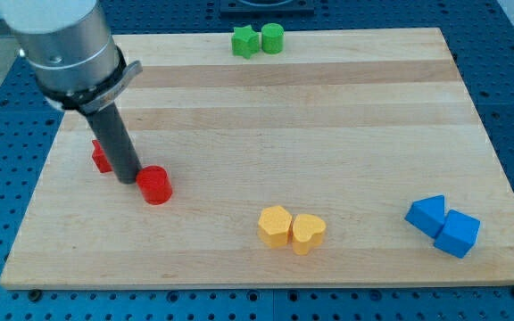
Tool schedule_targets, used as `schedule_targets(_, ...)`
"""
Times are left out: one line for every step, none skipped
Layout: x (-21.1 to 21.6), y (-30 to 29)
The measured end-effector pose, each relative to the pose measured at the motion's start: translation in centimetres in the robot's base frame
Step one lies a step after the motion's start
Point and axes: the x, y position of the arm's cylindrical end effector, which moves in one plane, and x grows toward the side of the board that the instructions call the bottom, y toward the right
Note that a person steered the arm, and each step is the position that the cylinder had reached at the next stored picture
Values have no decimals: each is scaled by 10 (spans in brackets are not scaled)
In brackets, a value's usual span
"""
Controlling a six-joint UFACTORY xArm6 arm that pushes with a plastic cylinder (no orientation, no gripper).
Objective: Point at red star
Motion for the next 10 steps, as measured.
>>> schedule_targets(39, -34)
schedule_targets(68, -24)
schedule_targets(60, 7)
schedule_targets(32, 37)
schedule_targets(11, 71)
schedule_targets(-7, 81)
schedule_targets(24, 62)
schedule_targets(45, 15)
schedule_targets(26, 17)
schedule_targets(-3, 41)
